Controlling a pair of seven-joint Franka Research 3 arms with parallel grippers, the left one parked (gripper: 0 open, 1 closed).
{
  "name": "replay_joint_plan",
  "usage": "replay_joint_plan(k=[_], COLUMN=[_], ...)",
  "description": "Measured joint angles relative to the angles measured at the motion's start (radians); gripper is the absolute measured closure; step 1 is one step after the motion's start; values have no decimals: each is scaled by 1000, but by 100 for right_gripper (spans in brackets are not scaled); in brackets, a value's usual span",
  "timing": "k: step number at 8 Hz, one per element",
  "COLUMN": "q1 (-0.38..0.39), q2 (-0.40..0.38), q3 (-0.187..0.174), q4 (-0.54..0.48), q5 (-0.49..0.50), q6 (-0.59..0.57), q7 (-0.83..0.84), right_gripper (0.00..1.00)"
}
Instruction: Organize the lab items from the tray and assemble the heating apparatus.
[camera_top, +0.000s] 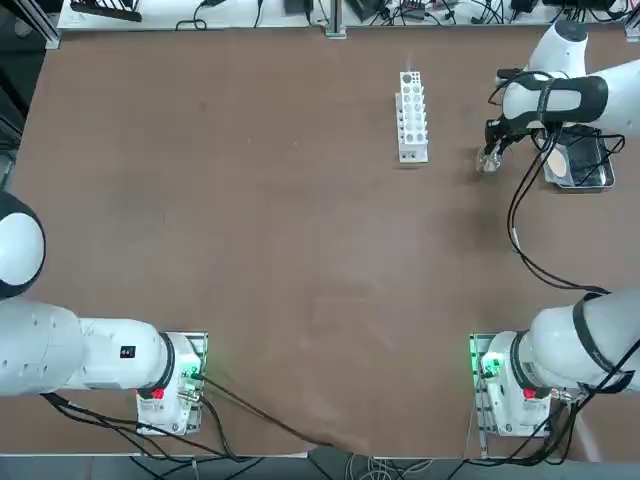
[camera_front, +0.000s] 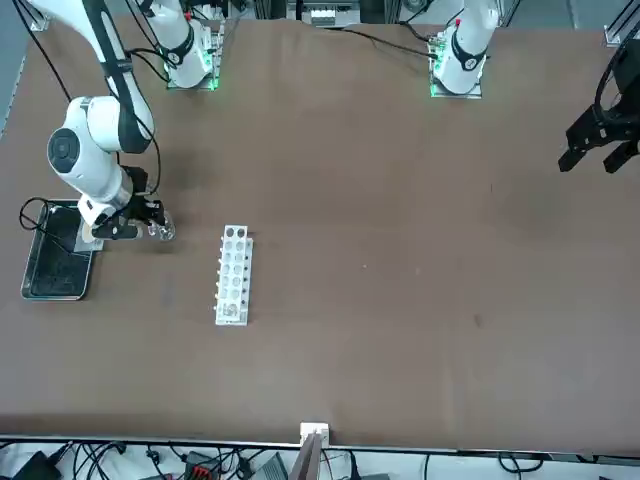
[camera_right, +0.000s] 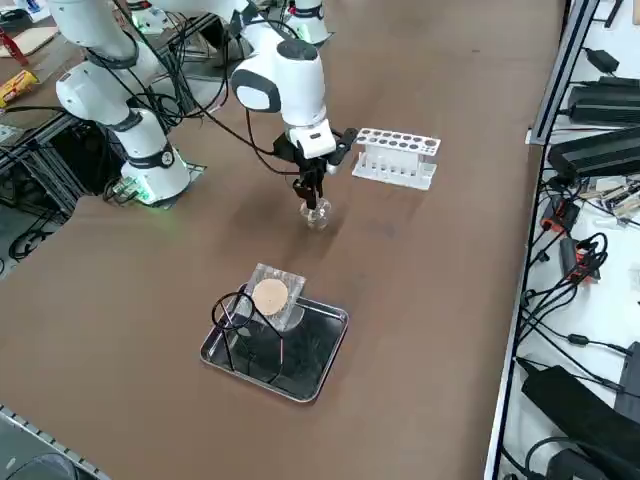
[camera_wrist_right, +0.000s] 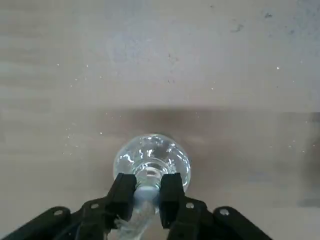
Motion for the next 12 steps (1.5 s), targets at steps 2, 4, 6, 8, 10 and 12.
replay_joint_plan(k=[2, 4, 6, 8, 10, 12], q1=[0, 0, 0, -8, -85, -219], q2=[0, 0, -7, -33, -51, -29], q3=[-2, -3, -3, -17, -33, -41], q4=[0, 0, 12, 89, 237, 315], q5=[0, 0, 0, 0, 0, 1], q6=[1, 2, 9, -61, -242, -280], q7=[0, -1, -8, -32, -60, -67], right_gripper=[69, 36, 2, 0, 1, 4])
